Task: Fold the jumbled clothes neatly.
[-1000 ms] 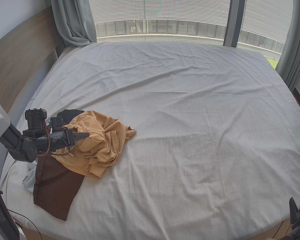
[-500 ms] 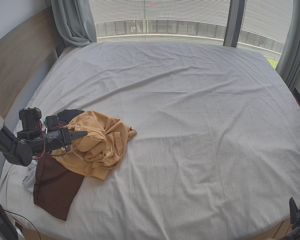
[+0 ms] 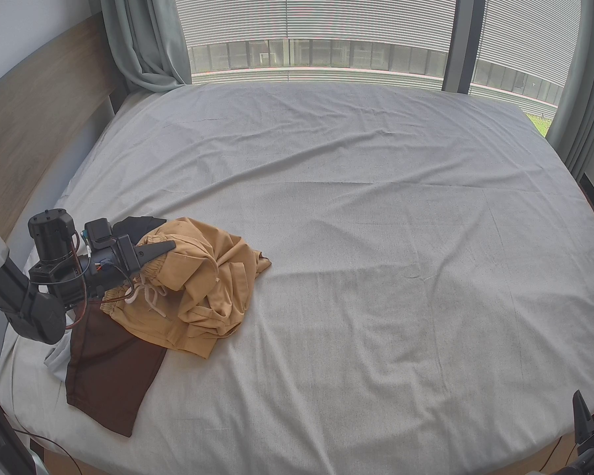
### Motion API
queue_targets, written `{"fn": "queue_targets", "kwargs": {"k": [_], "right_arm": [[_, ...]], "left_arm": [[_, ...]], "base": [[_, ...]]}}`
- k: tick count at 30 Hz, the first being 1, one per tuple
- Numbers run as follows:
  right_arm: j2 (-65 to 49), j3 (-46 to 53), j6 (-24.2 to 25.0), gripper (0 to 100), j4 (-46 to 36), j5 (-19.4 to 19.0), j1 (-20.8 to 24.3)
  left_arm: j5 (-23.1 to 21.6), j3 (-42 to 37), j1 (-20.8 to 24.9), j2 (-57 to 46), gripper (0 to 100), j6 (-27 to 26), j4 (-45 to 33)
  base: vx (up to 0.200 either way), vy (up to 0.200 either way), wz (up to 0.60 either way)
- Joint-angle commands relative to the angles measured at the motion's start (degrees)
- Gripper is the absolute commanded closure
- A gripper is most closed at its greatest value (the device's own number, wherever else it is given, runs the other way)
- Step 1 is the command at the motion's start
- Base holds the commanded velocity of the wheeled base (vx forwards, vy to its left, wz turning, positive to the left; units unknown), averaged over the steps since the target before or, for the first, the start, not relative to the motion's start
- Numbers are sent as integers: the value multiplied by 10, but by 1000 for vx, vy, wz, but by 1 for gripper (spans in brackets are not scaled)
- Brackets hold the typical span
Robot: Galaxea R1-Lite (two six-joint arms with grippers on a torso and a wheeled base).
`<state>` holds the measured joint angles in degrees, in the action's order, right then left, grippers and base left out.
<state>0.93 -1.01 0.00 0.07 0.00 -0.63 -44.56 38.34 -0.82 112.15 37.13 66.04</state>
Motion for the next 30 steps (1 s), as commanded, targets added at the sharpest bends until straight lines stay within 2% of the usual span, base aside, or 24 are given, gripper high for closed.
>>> {"fn": "queue_targets", "kwargs": {"k": [1, 7, 10, 14, 20, 22, 27, 30], "right_arm": [[-9, 7, 0, 0, 0, 0, 0], [-9, 8, -1, 0, 0, 0, 0], [-9, 8, -1, 0, 0, 0, 0], [-9, 8, -1, 0, 0, 0, 0], [-9, 8, 0, 0, 0, 0, 0], [-9, 8, -1, 0, 0, 0, -1], [-9, 8, 0, 0, 0, 1, -1], [-9, 8, 0, 0, 0, 1, -1]], "left_arm": [[3, -34, 5, -1, 100, 54, 60], [12, -61, 1, 5, 100, 102, 142], [41, -69, 2, 5, 100, 147, 192], [66, -80, 5, 3, 100, 171, 225], [86, -85, 13, -2, 100, 173, 226], [113, -83, 15, -1, 100, 174, 226], [148, -75, 24, -1, 100, 187, 226], [189, -67, 46, -2, 100, 188, 225]], "base": [[0, 0, 0], [0, 0, 0], [0, 0, 0], [0, 0, 0], [0, 0, 0], [0, 0, 0], [0, 0, 0], [0, 0, 0]]}}
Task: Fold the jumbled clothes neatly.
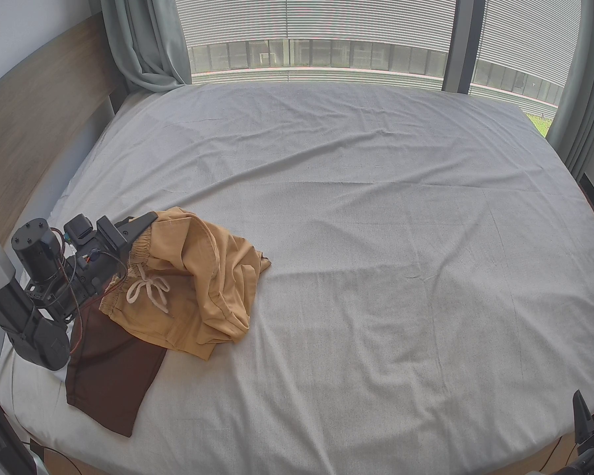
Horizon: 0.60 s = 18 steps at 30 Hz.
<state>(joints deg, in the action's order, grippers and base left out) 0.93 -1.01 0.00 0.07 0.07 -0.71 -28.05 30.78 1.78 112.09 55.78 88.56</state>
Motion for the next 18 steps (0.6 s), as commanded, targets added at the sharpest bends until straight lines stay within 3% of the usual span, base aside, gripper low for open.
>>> {"fn": "queue_targets", "kwargs": {"k": [1, 18], "right_arm": [[-9, 8, 0, 0, 0, 0, 0], [-9, 8, 0, 0, 0, 0, 1]], "left_arm": [[24, 9, 20, -1, 100, 1, -1], [129, 39, 123, -62, 100, 8, -54]], "base": [[0, 0, 0], [0, 0, 0]]}}
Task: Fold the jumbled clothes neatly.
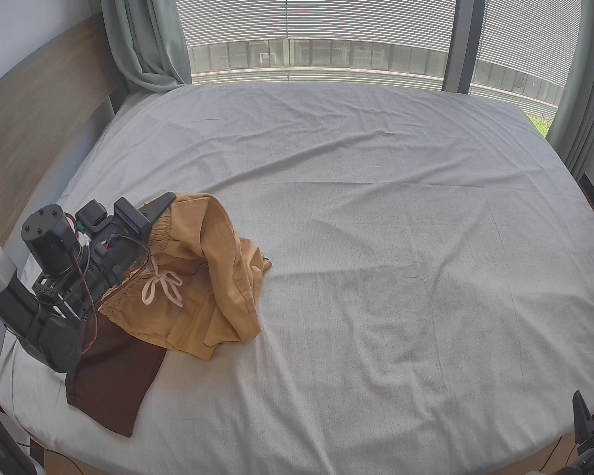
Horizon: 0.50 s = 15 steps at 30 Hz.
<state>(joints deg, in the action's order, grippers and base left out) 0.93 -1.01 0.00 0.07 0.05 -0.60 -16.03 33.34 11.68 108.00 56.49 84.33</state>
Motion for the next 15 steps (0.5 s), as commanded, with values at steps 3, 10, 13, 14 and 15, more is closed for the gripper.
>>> {"fn": "queue_targets", "kwargs": {"k": [3, 10, 13, 14, 15], "right_arm": [[-9, 8, 0, 0, 0, 0, 0], [-9, 8, 0, 0, 0, 0, 0], [-9, 8, 0, 0, 0, 0, 0], [-9, 8, 0, 0, 0, 0, -1], [-9, 8, 0, 0, 0, 0, 0]], "left_arm": [[28, 23, 46, -29, 100, 1, -22], [57, 48, 89, -42, 100, 1, -49], [68, 67, 103, -49, 100, 2, -75], [72, 73, 109, -52, 100, 3, -84], [73, 77, 114, -53, 100, 3, -89]], "base": [[0, 0, 0], [0, 0, 0], [0, 0, 0], [0, 0, 0], [0, 0, 0]]}}
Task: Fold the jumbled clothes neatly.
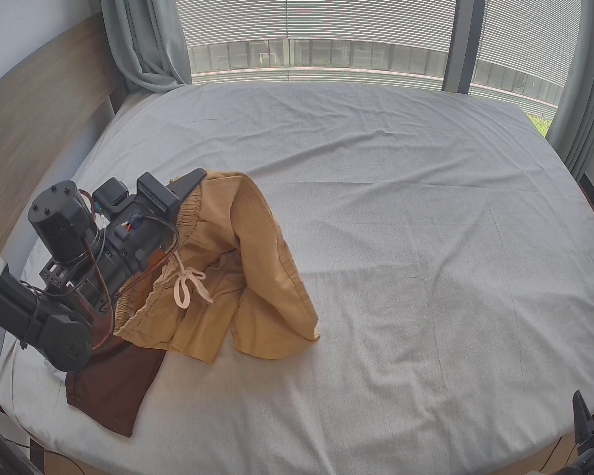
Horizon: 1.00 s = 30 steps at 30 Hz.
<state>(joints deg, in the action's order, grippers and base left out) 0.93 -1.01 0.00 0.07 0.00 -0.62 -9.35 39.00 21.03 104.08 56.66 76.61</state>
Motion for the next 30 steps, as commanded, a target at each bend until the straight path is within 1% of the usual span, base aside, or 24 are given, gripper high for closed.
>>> {"fn": "queue_targets", "kwargs": {"k": [1, 10, 15, 19, 25, 30], "right_arm": [[-9, 8, 0, 0, 0, 0, -1], [-9, 8, 0, 0, 0, 0, 0], [-9, 8, 0, 0, 0, 0, 0], [-9, 8, 0, 0, 0, 0, 0], [-9, 8, 0, 0, 0, 0, 0], [-9, 8, 0, 0, 0, 0, 0]], "left_arm": [[7, 22, 25, -13, 100, 1, -15], [11, 47, 67, -13, 100, 0, -43], [21, 71, 103, -17, 100, 0, -69], [20, 88, 111, -16, 100, 0, -87], [21, 112, 133, -13, 100, 0, -113], [22, 127, 152, -3, 100, -1, -118]], "base": [[0, 0, 0], [0, 0, 0], [0, 0, 0], [0, 0, 0], [0, 0, 0], [0, 0, 0]]}}
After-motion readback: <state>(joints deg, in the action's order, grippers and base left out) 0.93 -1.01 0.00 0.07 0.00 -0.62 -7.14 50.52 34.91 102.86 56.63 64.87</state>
